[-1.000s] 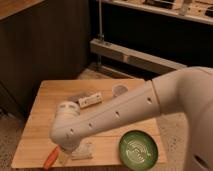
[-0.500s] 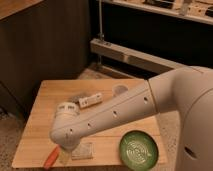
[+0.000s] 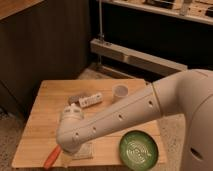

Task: Place the white sponge in the ceramic bowl

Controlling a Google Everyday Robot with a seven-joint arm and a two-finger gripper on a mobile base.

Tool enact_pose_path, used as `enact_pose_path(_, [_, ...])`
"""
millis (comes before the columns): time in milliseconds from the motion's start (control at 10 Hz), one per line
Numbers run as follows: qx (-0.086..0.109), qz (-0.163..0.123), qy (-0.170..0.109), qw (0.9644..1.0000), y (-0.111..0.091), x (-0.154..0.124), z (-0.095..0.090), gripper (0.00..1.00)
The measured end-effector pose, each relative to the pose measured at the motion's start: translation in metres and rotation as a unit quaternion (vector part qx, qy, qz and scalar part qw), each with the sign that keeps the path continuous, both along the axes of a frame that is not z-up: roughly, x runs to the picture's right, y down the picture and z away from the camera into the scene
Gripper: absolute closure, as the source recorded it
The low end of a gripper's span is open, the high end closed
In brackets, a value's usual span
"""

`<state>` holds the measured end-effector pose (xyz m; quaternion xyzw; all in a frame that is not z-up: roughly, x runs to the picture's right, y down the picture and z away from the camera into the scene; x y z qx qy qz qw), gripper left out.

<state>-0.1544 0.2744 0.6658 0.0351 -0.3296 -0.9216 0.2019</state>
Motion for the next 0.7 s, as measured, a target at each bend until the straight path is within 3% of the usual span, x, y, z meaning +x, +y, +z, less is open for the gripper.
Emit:
enact_pose_path(100, [0.004, -0.018, -0.029, 0.9994, 0.010, -0.002, 0.013, 0.20])
enact_pose_path(300, [0.012, -0.060, -0.081, 0.9948, 0.029, -0.003, 0.040, 0.20])
enact_pose_path(500, [0.015, -0.091, -0.110, 0.9896, 0.040, -0.002, 0.052, 0.20])
enact_pose_path(700, [0.018, -0.101, -0.111, 0.9885, 0.039, -0.001, 0.051, 0.20])
